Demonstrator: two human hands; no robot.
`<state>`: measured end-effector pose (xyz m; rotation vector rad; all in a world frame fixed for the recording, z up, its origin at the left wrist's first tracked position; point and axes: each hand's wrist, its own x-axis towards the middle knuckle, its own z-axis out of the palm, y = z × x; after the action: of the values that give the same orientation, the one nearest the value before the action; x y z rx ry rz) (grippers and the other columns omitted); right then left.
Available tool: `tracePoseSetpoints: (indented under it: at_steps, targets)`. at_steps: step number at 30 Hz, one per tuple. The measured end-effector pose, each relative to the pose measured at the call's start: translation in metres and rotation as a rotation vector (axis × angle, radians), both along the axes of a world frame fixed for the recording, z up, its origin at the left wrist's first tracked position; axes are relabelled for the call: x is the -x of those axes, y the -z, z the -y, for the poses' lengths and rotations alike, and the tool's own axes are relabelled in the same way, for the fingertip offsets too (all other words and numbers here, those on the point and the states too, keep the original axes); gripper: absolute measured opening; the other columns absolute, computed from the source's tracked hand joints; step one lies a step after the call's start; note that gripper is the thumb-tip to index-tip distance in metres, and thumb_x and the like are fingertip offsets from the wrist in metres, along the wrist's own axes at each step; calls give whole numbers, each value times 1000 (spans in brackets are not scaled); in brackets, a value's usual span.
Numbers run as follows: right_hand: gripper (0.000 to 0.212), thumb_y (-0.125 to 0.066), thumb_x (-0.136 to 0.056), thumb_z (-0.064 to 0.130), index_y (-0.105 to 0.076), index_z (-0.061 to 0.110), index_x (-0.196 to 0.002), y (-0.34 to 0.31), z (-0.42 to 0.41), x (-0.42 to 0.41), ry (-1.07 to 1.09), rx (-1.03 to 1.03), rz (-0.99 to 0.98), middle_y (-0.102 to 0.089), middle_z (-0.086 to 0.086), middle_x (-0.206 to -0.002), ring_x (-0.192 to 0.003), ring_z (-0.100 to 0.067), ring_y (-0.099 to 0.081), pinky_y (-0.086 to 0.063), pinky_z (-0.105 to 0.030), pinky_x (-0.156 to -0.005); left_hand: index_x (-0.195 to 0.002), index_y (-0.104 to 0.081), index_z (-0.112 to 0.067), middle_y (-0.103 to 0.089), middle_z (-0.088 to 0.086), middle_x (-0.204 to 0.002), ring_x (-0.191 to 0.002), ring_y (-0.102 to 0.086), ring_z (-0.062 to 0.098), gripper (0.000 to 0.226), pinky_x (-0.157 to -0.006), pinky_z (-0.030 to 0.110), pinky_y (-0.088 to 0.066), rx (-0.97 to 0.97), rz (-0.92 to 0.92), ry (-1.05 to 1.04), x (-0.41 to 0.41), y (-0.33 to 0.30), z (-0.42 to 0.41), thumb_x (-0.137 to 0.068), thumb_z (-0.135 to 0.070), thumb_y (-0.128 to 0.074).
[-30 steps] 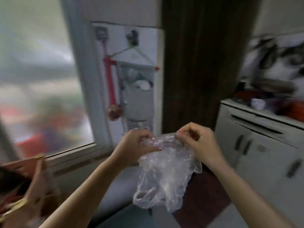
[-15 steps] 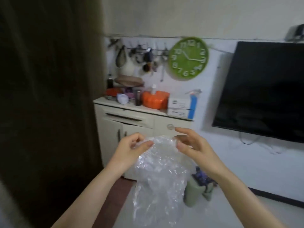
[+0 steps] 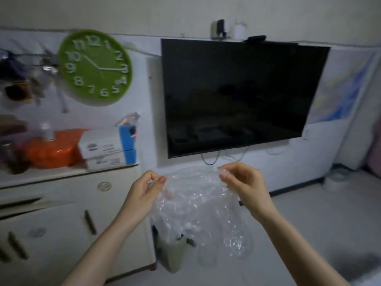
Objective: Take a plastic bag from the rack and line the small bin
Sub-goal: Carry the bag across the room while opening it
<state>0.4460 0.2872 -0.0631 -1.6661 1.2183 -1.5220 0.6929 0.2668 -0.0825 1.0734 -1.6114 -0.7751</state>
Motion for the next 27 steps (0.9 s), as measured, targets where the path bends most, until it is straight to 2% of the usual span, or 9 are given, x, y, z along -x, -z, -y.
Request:
tracePoseSetpoints:
  at_steps: [3, 5, 8, 11, 14, 17, 20, 24, 27]
  targets:
    - [2, -71, -79, 22, -73, 23, -79, -4, 36, 25, 167, 15, -98, -73, 5, -75, -71, -16, -67, -55, -29, -63, -69, -50, -22, -63, 7, -65, -62, -52, 21, 35, -62, 29, -39, 21, 73, 124, 16, 0, 65, -76, -56, -50]
    - [2, -71, -78, 26, -72, 27, -79, -8, 58, 39, 261, 33, -163, -73, 6, -76, -73, -19, -67, -56, -37, -68, -73, -52, -23, -67, 2, -73, -69, -57, 25, 35, -65, 33, -40, 4, 141, 197, 30, -2, 104, -77, -58, -53]
    - [5, -72, -75, 33, -70, 32, -79, -12, 86, 62, 376, 62, -195, -71, 6, -71, -68, -15, -66, -57, -38, -65, -93, -54, -39, -61, -25, -97, -93, -56, -2, 39, -77, 20, -40, 17, 229, 328, 64, -14, 159, -68, -69, -58]
    - [7, -74, -73, 35, -69, 35, -79, -13, 109, 84, 419, 30, -257, -71, 5, -73, -64, -11, -64, -56, -36, -61, -118, -44, -53, -42, -36, -125, -114, -38, -16, 65, -86, 8, -33, 153, 279, 422, 124, -33, 192, -59, -72, -63]
    - [10, -74, -73, 34, -70, 30, -81, -12, 134, 110, 455, 23, -257, -71, 7, -72, -61, -10, -64, -55, -34, -60, -118, -49, -50, -51, -35, -116, -109, -44, -15, 68, -82, 7, -33, 221, 375, 558, 189, -40, 214, -55, -72, -65]
    - [28, -70, -71, 45, -69, 28, -94, -7, 157, 146, 513, 23, -138, -70, 4, -78, -68, -13, -67, -56, -32, -62, -87, -69, -34, -70, -23, -84, -87, -60, -8, 38, -69, 10, -44, 205, 345, 598, 243, -35, 243, -61, -62, -68]
    - [49, -68, -71, 51, -60, 32, -115, 3, 176, 199, 462, -28, -33, -69, 1, -104, -92, -11, -66, -55, -28, -77, -65, -65, -17, -67, -16, -64, -64, -61, -4, 26, -58, 9, -43, 176, 190, 585, 293, -25, 285, -70, -42, -74]
    - [77, -75, -60, 53, -43, 45, -129, 14, 206, 281, 283, -230, -98, -58, 12, -125, -111, -5, -58, -49, -25, -91, -64, -63, -9, -63, -4, -58, -59, -61, 5, 34, -63, 20, -45, 80, 90, 608, 371, -25, 345, -75, -40, -69]
    - [71, -82, -61, 44, -48, 45, -122, 12, 241, 339, 264, -222, -105, -62, 17, -120, -110, -3, -59, -47, -15, -88, -66, -62, -4, -62, 13, -61, -61, -58, 14, 32, -66, 31, -47, 33, 54, 666, 439, -33, 387, -79, -32, -68]
